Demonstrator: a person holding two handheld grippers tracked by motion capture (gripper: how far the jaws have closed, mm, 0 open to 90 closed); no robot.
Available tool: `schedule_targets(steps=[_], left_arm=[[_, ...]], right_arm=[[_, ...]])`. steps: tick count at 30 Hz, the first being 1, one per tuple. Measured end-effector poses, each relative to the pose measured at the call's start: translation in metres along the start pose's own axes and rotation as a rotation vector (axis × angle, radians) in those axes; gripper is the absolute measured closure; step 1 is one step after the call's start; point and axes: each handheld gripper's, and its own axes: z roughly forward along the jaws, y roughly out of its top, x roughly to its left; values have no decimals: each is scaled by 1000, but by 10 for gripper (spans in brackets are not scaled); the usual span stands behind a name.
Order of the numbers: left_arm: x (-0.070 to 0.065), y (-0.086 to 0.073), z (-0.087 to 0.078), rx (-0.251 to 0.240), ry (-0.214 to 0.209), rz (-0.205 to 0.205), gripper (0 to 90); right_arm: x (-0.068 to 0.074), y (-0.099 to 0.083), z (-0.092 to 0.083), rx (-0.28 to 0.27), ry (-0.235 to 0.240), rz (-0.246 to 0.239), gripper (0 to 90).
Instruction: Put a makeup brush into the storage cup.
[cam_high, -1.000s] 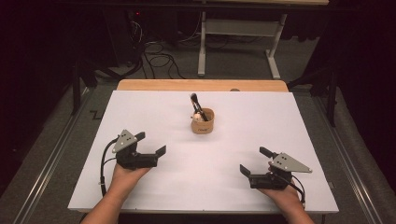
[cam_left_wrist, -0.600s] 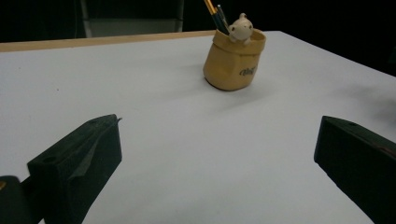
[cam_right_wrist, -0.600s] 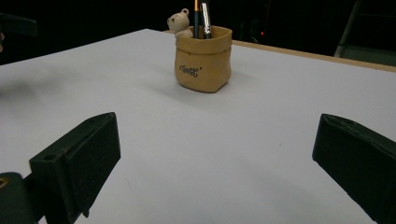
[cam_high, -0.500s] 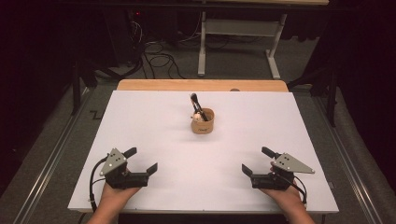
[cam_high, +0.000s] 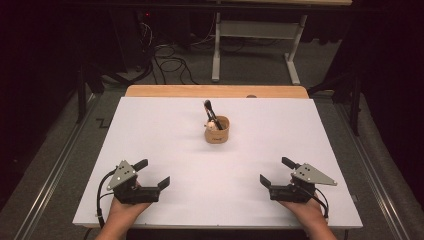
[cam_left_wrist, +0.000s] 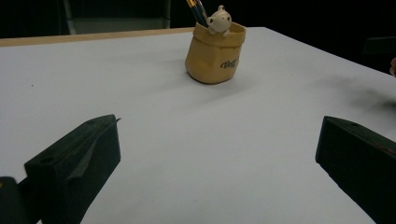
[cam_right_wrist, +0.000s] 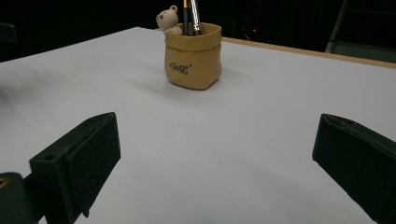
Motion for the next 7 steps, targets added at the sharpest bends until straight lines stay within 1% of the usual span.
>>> schedule_targets(steps=[7], left_arm=[[1, 0, 1, 6, 7, 2, 9]], right_arm=[[-1, 0, -2, -7, 0, -2, 15]])
